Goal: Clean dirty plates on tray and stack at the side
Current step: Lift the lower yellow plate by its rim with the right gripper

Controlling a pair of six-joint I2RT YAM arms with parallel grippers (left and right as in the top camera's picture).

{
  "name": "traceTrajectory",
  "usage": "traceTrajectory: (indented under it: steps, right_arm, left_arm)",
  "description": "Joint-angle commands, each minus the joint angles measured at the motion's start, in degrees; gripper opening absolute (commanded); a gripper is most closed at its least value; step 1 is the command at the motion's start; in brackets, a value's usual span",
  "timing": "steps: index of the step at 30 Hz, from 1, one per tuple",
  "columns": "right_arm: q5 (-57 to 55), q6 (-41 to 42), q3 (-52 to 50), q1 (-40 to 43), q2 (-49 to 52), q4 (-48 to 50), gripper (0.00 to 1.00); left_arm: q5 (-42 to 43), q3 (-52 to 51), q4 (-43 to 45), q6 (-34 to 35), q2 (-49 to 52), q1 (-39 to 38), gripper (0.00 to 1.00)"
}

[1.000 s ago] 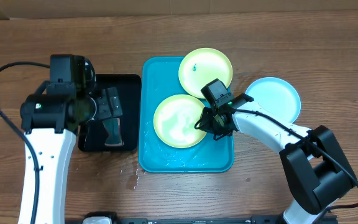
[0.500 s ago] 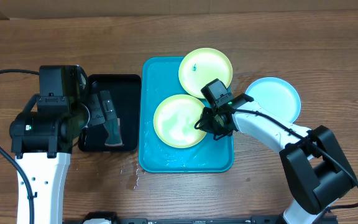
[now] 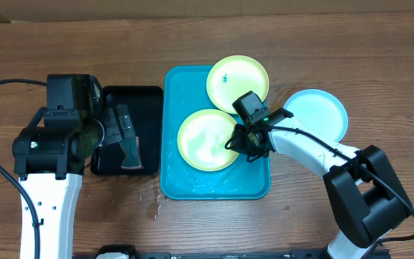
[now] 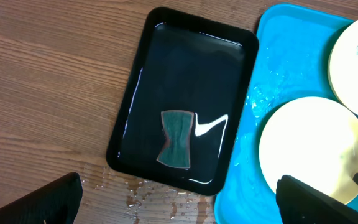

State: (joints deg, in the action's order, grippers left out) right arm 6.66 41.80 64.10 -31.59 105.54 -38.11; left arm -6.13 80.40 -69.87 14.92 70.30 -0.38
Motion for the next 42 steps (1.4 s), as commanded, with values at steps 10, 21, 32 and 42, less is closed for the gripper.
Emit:
traceTrajectory:
  steps: [10,21,32,42]
  right_arm:
    - [4.0,-2.9,5.2,1.0,-2.2,-8.0,0.04]
    - [4.0,-3.2,10.1,0.7,-8.0,-13.5,0.04]
    - [3.0,1.3,11.2,-6.1,-9.0,-4.1,0.04]
    - [-14.1,6.5,11.2,-17.5,-6.6,9.2,0.04]
  left_arm:
    - [-0.7,0.8,0.0,1.0,0.2,0.2,1.0]
    - [-0.7,0.8,0.0,1.0,0.2,0.2,1.0]
    - [-0.7,0.8,0.0,1.0,0.2,0.2,1.0]
    - [-0.7,0.8,0.0,1.0,0.2,0.2,1.0]
